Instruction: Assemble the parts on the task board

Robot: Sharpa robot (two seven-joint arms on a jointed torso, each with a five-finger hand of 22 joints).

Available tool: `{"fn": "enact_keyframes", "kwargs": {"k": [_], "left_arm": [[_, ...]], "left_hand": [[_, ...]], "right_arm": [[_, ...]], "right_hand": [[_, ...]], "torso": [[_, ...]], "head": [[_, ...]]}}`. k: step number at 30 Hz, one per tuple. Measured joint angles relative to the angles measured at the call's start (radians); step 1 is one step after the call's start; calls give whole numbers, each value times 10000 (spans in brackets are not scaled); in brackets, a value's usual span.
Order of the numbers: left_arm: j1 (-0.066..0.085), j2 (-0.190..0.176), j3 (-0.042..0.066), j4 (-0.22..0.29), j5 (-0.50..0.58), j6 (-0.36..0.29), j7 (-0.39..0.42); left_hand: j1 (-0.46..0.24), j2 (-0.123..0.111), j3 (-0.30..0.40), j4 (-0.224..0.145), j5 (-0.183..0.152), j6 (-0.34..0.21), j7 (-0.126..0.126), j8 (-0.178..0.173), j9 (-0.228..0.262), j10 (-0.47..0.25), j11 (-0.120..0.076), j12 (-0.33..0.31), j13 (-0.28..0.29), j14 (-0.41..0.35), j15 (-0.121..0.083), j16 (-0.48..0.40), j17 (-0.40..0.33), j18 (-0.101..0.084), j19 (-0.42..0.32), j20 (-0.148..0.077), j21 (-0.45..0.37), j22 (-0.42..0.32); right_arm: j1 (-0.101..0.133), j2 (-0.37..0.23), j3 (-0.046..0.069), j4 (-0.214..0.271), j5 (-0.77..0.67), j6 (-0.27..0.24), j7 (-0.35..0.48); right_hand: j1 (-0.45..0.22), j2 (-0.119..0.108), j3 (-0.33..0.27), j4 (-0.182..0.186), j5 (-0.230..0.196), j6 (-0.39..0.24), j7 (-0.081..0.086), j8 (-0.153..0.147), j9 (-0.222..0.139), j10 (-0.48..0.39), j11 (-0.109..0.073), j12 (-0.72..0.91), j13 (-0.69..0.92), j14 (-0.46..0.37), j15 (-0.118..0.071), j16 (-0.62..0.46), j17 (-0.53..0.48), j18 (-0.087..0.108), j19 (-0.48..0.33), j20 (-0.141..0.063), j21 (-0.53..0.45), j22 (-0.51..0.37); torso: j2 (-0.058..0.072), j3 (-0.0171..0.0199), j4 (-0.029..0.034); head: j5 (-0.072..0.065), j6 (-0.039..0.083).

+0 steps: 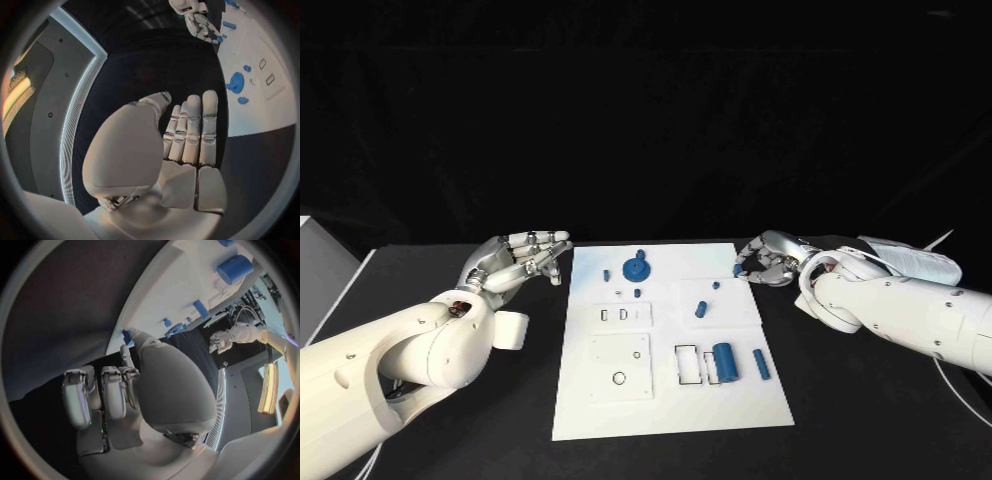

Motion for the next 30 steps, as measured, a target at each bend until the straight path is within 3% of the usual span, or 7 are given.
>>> {"fn": "enact_keyframes", "kwargs": {"k": [8, 16, 30], "left_arm": [[-1, -17, 0, 0, -2, 0, -7], [-1, -30, 0, 1, -3, 0, -20], [-1, -46, 0, 5, -4, 13, -57]], "left_hand": [[0, 0, 0, 0, 0, 0, 0, 0, -1, 0, 0, 0, -1, 0, 0, 0, 0, -1, 0, 0, 0, -1], [0, 0, 0, 0, 0, 0, 0, 0, -2, 0, 0, 0, -1, 0, 0, 39, -10, 0, 0, 0, 0, 12], [0, 0, 0, 0, 0, 0, 0, 0, -3, 0, 0, 0, -2, 0, 0, 39, -9, -1, 0, 0, 0, 11]], "right_arm": [[-14, 94, 6, -33, 8, 39, 2], [-28, 183, 10, -104, 14, 32, 4], [-43, 255, 7, -158, 17, -30, -6]], "right_hand": [[-1, -1, 129, -21, 0, 10, -11, -1, -17, 0, -1, 0, -1, 0, -64, 0, 0, 1, 0, -70, 0, -1], [-212, -212, 157, 7, 1, 9, -11, -1, -58, -1, -1, 0, -1, -1, -63, 0, 0, 1, 1, -71, 0, 7], [-212, -212, 280, 20, 1, -17, 23, -1, -58, -1, -1, 0, -2, 0, -62, 0, 0, 1, 0, -70, 0, 5]], "torso": [[1, 0, -6], [1, 7, -12], [-5, 1, -11]], "head": [[21, -3], [57, -24], [27, -20]]}}
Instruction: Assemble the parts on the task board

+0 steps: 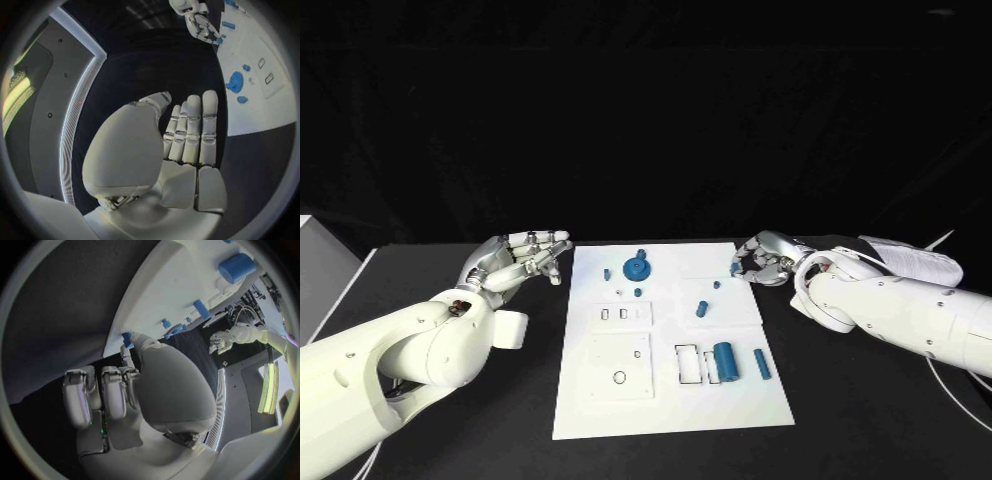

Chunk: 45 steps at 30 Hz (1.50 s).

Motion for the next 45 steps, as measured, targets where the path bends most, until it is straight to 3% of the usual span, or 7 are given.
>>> {"fn": "enact_keyframes", "kwargs": {"k": [5, 12, 22, 31, 39, 45], "left_arm": [[0, -5, 0, 0, 0, 2, -7], [0, -9, 0, 1, -1, 3, -12], [-1, -25, 0, 3, -2, 3, -14], [-1, 0, 0, -80, -2, 3, -16], [-1, 136, -2, -147, -6, 2, -31], [0, 215, -2, -169, -40, -2, -71]], "left_hand": [[0, 0, 0, 0, 0, 0, 0, 0, -1, 0, 0, 0, 0, 0, 0, 0, 0, 0, 0, 0, 0, -1], [0, 0, 0, 0, 0, 0, 0, 0, 8, 0, 0, 0, 0, 0, 0, 0, 1, 0, 0, 0, 0, -1], [-41, 41, 29, -29, 0, 0, 0, 0, 7, 0, 0, 0, 0, 0, 0, 0, -14, 0, 0, 0, 43, -2], [-41, 41, 29, -29, 0, 0, 0, 0, 6, 0, 0, 0, -1, 0, 0, 0, -13, 0, 0, 0, 42, 6], [-41, 41, 29, -29, 0, 0, 0, 0, 15, 0, 0, 0, 0, 0, 0, -1, -13, 0, -37, 37, 41, 6], [-41, 41, 28, -29, 0, 0, 0, 0, 14, 0, 0, 0, -1, 0, 0, -1, -21, 0, -37, 38, 41, 5]], "right_arm": [[-6, 22, -3, -4, 1, -109, -7], [-14, 29, -8, 59, 1, -465, -7], [-14, -93, 10, 568, 0, -1233, -18], [134, -244, 82, 1932, -61, -1703, -350], [102, 297, 53, 3452, -525, -2016, -1288], [-10, 788, -3, 4108, -1198, -2212, -2285]], "right_hand": [[-93, 93, 324, -36, 182, 255, -81, 118, 15, 11, -98, 0, 0, 1, -42, 0, 0, 0, 0, 0, 0, 0], [-253, 172, 804, -224, 796, 530, -249, 325, 82, -3, -256, 0, 8, -11, -208, 0, 0, -1, 0, -181, 0, -1], [-357, 277, 961, -299, 932, 598, -212, 454, 129, 31, -293, 0, 7, 3, -222, 0, 0, -1, 0, -181, 0, -3], [-493, 325, 966, -304, 972, 597, -213, 454, 129, 30, -293, 0, 6, 2, -220, 0, 0, 0, 0, -181, 0, -4], [-623, 301, 1010, -266, 805, 596, -214, 455, 130, 30, -293, 0, 5, 1, -218, 0, 0, -1, 0, -180, 0, -5], [-675, 249, 1067, -314, 802, 594, -216, 474, 130, 30, -293, 0, 4, 1, -216, 0, 0, 0, 0, -179, 0, -5]], "torso": [[0, 0, 5], [-4, 0, 5], [-16, 0, -8], [-84, -20, -23], [-179, -54, -31], [-235, -85, -1]], "head": [[-4, 7], [-1, 7], [26, -7], [72, -57], [114, -198], [177, -303]]}}
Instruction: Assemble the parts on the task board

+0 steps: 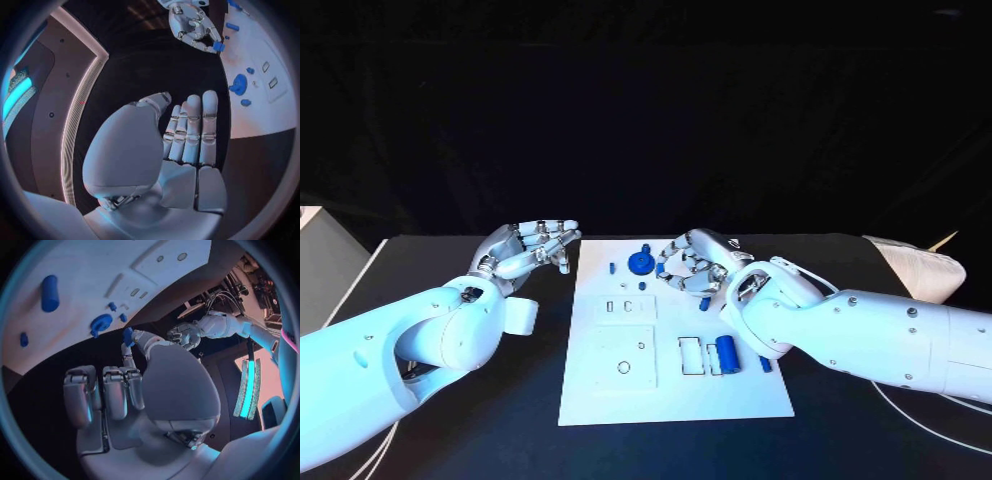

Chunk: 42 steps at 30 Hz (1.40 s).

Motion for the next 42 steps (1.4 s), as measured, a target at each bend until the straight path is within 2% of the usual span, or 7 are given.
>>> {"fn": "enact_keyframes", "kwargs": {"k": [7, 16, 22, 36, 42], "left_arm": [[1, 21, 0, -9, -48, -6, -49], [2, 48, -2, 2, -94, -8, -103], [1, 100, -4, -54, -111, -8, -124], [-1, 58, -7, -51, -129, -12, -152], [1, 66, -7, -41, -134, -11, -154]], "left_hand": [[-40, 40, 28, 29, 0, 0, 0, 0, 15, 0, 0, 0, 0, 0, 0, 0, -12, 1, -37, -37, 36, 0], [-40, 40, 28, 28, 0, 0, 0, 0, 23, 0, 0, 0, 10, 0, 0, 39, -12, 1, -37, -37, 37, 8], [-40, 40, 28, 28, 0, 0, 0, 0, 22, 0, 0, 0, 10, 0, 0, 39, -18, 1, -36, -37, 36, 8], [-39, 39, 28, 28, 0, 0, 0, 0, 20, 0, 0, 0, 8, 1, 0, 39, -20, 1, -36, -36, 36, 7], [-39, 39, 27, 28, 0, 0, 0, 0, 30, 0, 0, 0, 8, 0, 0, 39, -20, 1, -36, -36, 36, 6]], "right_arm": [[-227, 629, -97, 163, -669, -55, -1058], [-464, 1105, -159, 34, -1234, 9, -1914], [-559, 1238, -175, -14, -1579, 99, -2255], [-706, 1481, -196, -228, -2226, 217, -2876], [-763, 1542, -203, -388, -2397, 221, -3045]], "right_hand": [[-52, -52, 1, 1, 29, -2, -2, 117, 2, 0, 0, 0, -1, 0, 1, 0, 0, -1, 0, 0, 0, -1], [-276, -119, 2, 1, 30, -16, -14, 138, 91, 0, 1, 0, -2, 1, 3, 0, 0, -1, 0, 1, 0, 7], [-276, -119, 1, 2, 29, -20, -13, 138, 153, 0, 0, 0, -2, 1, 3, 0, 0, -1, 0, 1, 0, 7], [-368, -210, -3, 0, 29, -26, -8, 126, 204, 0, 1, 0, -3, 2, 5, 0, 0, 0, 0, 1, 0, 5], [-368, -212, -5, -1, 29, -38, 2, 125, 204, 0, 1, 0, -3, 2, 5, 0, 0, 0, -1, 1, 0, 4]], "torso": [[-29, -32, 28], [-16, -34, 51], [-5, -43, 36], [2, -32, 28], [20, -44, 28]], "head": [[48, -86], [83, -157], [85, -219], [86, -341], [67, -380]]}}
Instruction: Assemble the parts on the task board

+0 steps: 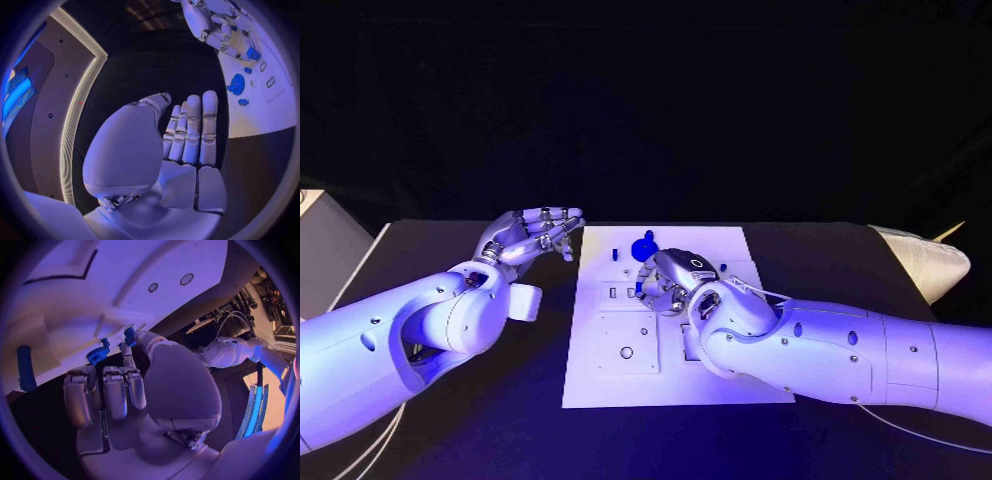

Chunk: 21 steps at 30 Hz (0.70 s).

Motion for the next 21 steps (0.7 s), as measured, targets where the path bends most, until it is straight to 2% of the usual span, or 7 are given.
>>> {"fn": "enact_keyframes", "kwargs": {"k": [3, 10, 21], "left_arm": [[0, 10, 0, -1, -1, 0, -1], [-2, 24, 0, -19, -4, 1, -1], [-2, 48, 0, -44, -6, 2, -3]], "left_hand": [[0, 0, 0, 0, 0, 0, 0, 0, 0, 0, 0, 0, 0, 0, 0, 0, 0, 1, 0, 0, 0, 0], [0, 0, 0, 0, 0, 0, 0, 0, -1, 0, 0, 0, -1, 0, 0, 0, 1, 0, 0, 0, 0, 0], [0, 0, 0, 0, 0, 0, 0, 0, -3, 0, 0, 0, -2, 0, 0, 0, -10, 0, 0, 0, 0, -2]], "right_arm": [[-14, 34, 0, -95, -59, 2, -52], [-54, 80, 0, -253, -136, 11, -110], [-78, 157, -3, -338, -141, 27, -115]], "right_hand": [[0, 0, 0, 0, 0, -1, 0, -1, 0, 0, 0, 0, 0, 0, 0, 0, 0, 0, 0, 0, 0, 0], [1, -1, -1, -1, -45, -4, 1, 59, -12, 0, 0, 0, -1, 0, 1, 0, 0, 0, 0, 0, 0, -1], [-51, -53, -2, -1, -46, -33, 1, 65, -18, 0, 0, 0, -1, 0, 1, 0, 0, 0, 0, 0, 0, -2]], "torso": [[1, -6, 0], [-1, 12, -5], [-12, 17, -6]], "head": [[10, -16], [44, -31], [75, -34]]}}
